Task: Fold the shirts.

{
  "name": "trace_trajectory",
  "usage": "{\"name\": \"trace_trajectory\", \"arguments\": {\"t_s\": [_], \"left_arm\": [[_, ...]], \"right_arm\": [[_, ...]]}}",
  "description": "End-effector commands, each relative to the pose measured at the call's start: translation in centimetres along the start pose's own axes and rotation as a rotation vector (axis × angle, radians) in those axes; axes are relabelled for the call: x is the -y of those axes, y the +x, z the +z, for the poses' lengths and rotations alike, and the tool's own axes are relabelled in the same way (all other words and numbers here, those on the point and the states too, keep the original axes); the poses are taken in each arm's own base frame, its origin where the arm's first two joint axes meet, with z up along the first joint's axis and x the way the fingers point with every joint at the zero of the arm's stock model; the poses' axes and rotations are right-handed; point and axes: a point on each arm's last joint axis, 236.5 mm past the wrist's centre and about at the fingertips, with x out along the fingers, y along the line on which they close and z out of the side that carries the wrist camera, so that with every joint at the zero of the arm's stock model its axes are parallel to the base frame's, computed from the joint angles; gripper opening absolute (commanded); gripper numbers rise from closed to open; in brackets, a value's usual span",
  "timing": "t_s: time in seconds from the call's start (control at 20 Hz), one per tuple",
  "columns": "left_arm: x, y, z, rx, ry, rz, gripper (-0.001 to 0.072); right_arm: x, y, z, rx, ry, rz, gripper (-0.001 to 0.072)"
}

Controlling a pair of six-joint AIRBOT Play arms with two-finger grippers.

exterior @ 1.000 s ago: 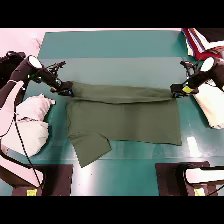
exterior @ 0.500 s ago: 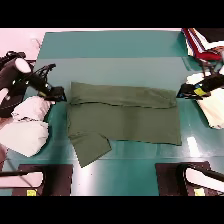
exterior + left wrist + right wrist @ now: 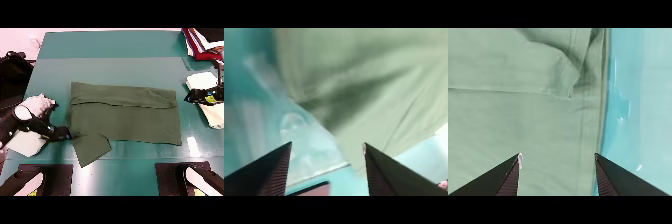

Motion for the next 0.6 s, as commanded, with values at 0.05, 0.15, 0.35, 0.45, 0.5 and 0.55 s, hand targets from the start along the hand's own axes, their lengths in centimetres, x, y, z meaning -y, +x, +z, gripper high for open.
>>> {"name": "trace_trajectory", "arguments": {"t_s": [0.05,0.15,0.35,0.45,0.5,0.55], "left_arm": [[1.9,3.2,-0.9,0.053,0.004,-0.061,0.0542],[1.9,3.1,-0.7,0.06,-0.003,-0.061,0.0456],[2.2,2.9,-1.1,0.042,0.014,-0.066,0.0024],[2.8,2.3,-0.9,0.039,0.051,-0.072,0.0024],[3.0,2.0,-0.6,0.043,0.058,-0.074,0.0024],[3.2,1.7,-0.4,0.05,0.065,-0.076,0.0024]], "right_arm": [[-0.7,-0.4,-0.1,0.014,0.004,0.027,0.053],[-0.4,-0.5,-0.5,-0.005,0.012,0.023,0.051],[3.9,1.7,-6.3,-0.185,0.109,-0.003,0.0511],[6.8,3.5,-11.2,-0.304,0.234,-0.021,0.0591],[7.6,4.5,-13.6,-0.354,0.318,-0.009,0.0616],[7.5,5.5,-15.4,-0.392,0.397,0.033,0.0615]]}}
